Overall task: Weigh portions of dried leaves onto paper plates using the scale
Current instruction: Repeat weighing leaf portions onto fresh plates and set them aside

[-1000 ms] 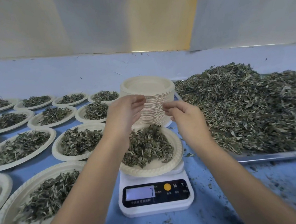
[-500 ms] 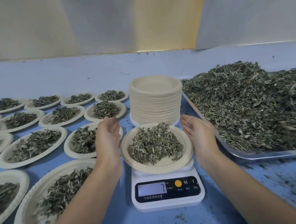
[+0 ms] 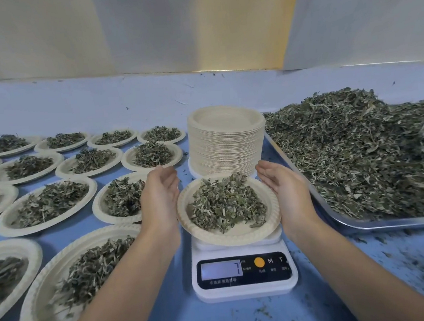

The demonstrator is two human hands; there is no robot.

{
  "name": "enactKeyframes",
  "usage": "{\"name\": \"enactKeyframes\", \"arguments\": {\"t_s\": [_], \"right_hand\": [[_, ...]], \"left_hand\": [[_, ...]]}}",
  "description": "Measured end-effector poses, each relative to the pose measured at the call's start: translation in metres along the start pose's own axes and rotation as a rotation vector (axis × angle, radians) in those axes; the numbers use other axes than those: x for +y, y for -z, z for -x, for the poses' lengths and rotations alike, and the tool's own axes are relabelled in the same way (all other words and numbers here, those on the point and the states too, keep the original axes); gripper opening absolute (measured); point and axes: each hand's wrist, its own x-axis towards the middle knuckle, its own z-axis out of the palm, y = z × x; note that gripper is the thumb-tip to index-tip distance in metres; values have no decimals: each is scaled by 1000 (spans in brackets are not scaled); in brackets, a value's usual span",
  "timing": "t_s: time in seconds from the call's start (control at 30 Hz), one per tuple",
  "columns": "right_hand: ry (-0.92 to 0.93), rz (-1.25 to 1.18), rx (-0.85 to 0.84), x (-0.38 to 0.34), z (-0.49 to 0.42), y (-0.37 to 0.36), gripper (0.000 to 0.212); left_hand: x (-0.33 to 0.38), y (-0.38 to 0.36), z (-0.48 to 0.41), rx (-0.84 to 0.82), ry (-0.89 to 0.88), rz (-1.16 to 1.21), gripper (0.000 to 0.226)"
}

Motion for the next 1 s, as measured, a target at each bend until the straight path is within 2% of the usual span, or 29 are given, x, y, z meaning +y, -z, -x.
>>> {"name": "enactKeyframes", "arguments": {"t_s": [0.1, 0.2, 0.3, 0.4, 0.47, 0.57, 0.67, 0.73, 0.87, 1.0], "right_hand": [[10, -20, -1, -3, 1, -2, 28], [39, -10, -40, -8, 2, -5, 36], [77, 24, -77, -13, 3, -9, 60], [110, 22, -73, -16, 5, -20, 68], [113, -12, -62, -17, 5, -33, 69], [124, -69, -58, -18, 4, -56, 69], [155, -107, -71, -17, 0, -87, 60], [160, -131, -96, -15, -2, -111, 62], [150, -157, -120, -9, -7, -167, 68], [138, -171, -115, -1, -9, -225, 53]], "left_hand": [[6, 1, -1, 2, 11, 0, 33], [18, 3, -4, 42, 116, 33, 8], [28, 6, -9, 49, 227, 26, 15], [36, 11, -10, -2, 254, 30, 35], [42, 17, -11, 5, 262, 24, 43], [58, 31, -10, -44, 311, 14, 18], [75, 52, -17, -53, 304, 20, 14], [85, 68, -25, -56, 285, 41, 15], [102, 105, -41, 31, 253, 24, 11], [120, 143, -56, 146, 154, -17, 8]]}}
